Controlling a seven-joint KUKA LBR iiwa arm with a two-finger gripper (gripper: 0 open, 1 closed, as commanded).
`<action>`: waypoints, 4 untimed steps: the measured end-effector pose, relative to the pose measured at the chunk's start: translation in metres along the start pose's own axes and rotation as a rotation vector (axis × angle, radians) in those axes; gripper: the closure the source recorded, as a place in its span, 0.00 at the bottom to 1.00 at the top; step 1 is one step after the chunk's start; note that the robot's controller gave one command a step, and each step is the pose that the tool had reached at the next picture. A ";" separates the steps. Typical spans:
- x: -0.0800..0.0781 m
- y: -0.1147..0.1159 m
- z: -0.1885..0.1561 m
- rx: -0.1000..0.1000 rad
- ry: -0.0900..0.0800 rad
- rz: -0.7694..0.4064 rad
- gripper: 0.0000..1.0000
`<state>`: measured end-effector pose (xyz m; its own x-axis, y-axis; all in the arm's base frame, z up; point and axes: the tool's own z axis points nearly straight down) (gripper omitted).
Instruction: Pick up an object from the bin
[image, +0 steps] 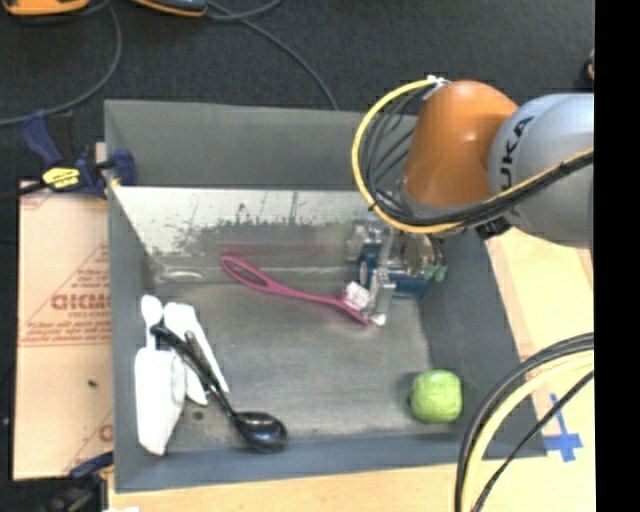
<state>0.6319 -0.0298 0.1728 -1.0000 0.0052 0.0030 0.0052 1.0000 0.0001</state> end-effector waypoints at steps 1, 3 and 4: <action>-0.001 0.000 -0.005 0.001 -0.008 -0.001 0.00; -0.008 -0.007 0.076 -0.001 -0.009 0.202 0.00; -0.024 -0.004 0.101 0.000 -0.009 0.166 1.00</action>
Offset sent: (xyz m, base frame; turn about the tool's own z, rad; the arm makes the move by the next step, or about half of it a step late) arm 0.0037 0.0045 -0.0657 0.1043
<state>0.6560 -0.0334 0.0716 -0.9854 0.1704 -0.0055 0.1704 0.9854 0.0008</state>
